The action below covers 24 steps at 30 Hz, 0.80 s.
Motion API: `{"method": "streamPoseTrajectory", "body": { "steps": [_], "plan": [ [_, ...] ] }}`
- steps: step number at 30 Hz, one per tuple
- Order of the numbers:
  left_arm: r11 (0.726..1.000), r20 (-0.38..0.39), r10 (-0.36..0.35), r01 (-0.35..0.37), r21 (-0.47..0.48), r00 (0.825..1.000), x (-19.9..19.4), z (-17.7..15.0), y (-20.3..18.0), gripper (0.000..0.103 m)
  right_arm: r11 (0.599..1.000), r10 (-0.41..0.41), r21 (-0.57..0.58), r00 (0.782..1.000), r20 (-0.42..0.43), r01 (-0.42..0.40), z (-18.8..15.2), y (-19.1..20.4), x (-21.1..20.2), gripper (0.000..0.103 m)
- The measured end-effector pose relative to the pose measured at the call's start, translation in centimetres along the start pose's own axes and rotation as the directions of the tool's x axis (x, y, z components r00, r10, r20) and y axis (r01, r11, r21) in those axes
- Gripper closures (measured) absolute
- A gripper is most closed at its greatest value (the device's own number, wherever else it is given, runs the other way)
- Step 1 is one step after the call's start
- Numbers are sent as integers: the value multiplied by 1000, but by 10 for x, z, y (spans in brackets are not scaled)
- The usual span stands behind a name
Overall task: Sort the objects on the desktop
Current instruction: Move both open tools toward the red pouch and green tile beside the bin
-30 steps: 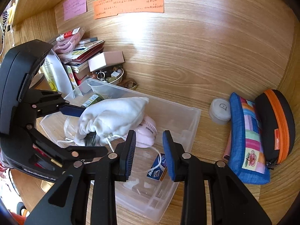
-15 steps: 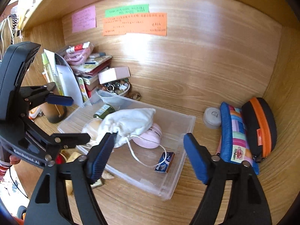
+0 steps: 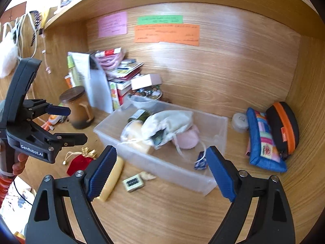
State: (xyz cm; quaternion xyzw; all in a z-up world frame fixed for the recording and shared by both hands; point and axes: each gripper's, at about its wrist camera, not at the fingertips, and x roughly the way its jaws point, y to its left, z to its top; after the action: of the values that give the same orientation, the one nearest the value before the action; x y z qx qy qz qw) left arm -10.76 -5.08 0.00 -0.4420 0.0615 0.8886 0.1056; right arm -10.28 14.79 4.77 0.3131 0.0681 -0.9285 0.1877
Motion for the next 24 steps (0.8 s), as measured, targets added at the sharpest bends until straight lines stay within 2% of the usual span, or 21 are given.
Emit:
{"method": "streamPoseTrajectory", "body": {
  "steps": [7,12,14,16,18,24],
  "plan": [
    [999,-80,18,-20,-29,997,17,-34,13,3,999,-10,-40,1000,-4,10,-26,20,8,15],
    [999,-143,13,-18,-36,990,38,-54,21,3,998,5,-57,998,-56,-8,-45,23,27,18],
    [999,-151,9,-15,-39,988,42,-58,22,3,998,23,-52,996,-89,-27,-51,22,36,21],
    [999,-153,0,-7,-43,988,46,-62,25,3,998,43,-46,992,-115,-49,-54,21,43,31],
    [999,-157,-4,-3,-43,988,50,-63,26,3,997,66,-40,987,-149,-73,-57,21,51,35],
    [1000,-162,-20,18,-16,987,58,-62,19,3,993,87,-54,974,-210,-101,-63,23,68,36]
  ]
}}
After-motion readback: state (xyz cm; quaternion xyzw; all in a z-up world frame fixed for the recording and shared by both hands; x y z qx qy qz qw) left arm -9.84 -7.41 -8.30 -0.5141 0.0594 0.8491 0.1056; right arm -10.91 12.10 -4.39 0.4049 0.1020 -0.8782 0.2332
